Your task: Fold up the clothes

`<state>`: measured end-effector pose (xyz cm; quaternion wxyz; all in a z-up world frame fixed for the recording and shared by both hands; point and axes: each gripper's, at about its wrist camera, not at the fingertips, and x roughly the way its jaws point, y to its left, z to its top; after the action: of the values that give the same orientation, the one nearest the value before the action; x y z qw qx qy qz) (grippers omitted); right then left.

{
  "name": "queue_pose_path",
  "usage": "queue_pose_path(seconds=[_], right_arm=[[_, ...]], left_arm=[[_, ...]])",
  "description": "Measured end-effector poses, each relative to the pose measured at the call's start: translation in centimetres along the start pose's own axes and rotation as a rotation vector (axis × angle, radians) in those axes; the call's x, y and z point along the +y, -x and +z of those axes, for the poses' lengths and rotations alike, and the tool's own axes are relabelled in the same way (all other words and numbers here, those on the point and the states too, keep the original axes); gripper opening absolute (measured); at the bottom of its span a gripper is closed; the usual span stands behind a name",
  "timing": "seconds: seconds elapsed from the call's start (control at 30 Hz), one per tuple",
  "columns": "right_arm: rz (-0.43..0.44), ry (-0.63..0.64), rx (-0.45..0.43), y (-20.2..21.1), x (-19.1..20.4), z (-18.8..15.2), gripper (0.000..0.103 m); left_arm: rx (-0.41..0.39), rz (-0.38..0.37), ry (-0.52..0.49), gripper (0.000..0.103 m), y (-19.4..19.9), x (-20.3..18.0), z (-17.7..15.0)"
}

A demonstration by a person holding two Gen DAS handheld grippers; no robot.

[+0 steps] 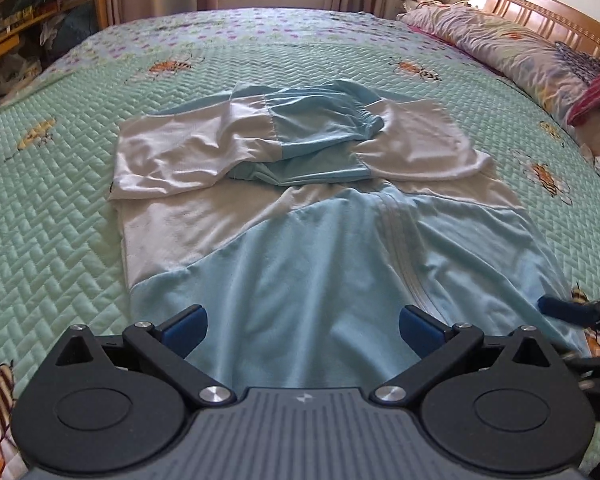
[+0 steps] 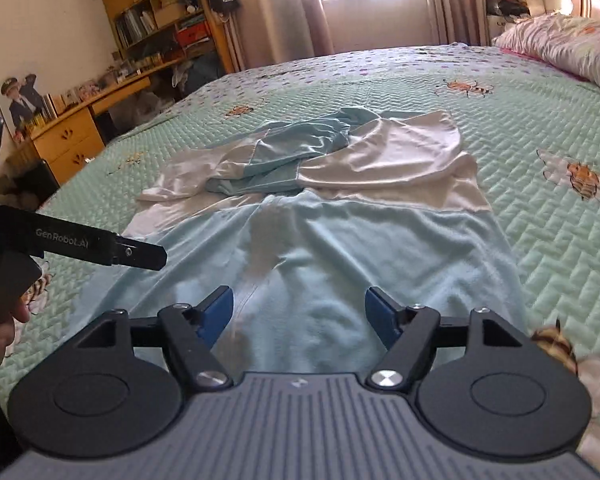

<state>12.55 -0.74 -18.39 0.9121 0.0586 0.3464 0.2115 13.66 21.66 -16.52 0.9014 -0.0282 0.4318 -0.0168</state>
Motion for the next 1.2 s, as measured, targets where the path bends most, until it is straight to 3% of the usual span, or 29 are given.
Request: queue_pose_path(seconds=[0.1,0.27,0.37,0.47,0.53,0.63,0.77,0.93,1.07,1.2], right_arm=[[-0.032,-0.02,0.101,-1.5,-0.4,-1.8,0.075],[0.051,-0.132,0.083,0.8,-0.4,-1.9,0.075],[0.074,-0.12,0.069,2.3,-0.2,-2.4,0.075],[0.047,-0.125,0.161,1.3,-1.0,-3.7,0.077],[0.084,-0.159,0.148,1.8,-1.5,-4.0,0.077],[0.198,-0.235,0.115,4.0,-2.9,-3.3,0.077],[0.216,-0.296,0.022,7.6,-6.9,-2.8,0.077],[0.218,-0.474,0.034,8.9,-13.0,-4.7,0.077],[0.291,-0.589,0.137,7.0,-14.9,-7.0,0.077],[0.326,-0.638,0.16,6.0,-15.1,-7.5,0.077]], left_arm=[[0.03,-0.009,0.027,0.102,0.3,-0.1,-1.1],[0.157,-0.063,0.107,0.102,-0.7,-0.2,-3.9],[0.231,-0.092,0.148,0.102,-1.4,-0.3,-5.7],[0.23,-0.083,0.113,0.102,-1.8,-0.7,-6.3],[0.241,-0.099,0.118,0.102,-1.1,-0.5,-6.0],[0.188,-0.16,0.194,0.102,1.8,1.3,-5.7],[0.134,-0.162,0.212,0.102,5.3,3.9,-5.7],[0.179,-0.179,0.378,0.102,5.7,9.3,-8.6],[0.265,-0.299,0.509,0.102,3.8,11.4,-10.3],[0.313,-0.382,0.575,0.102,2.2,12.3,-11.0]])
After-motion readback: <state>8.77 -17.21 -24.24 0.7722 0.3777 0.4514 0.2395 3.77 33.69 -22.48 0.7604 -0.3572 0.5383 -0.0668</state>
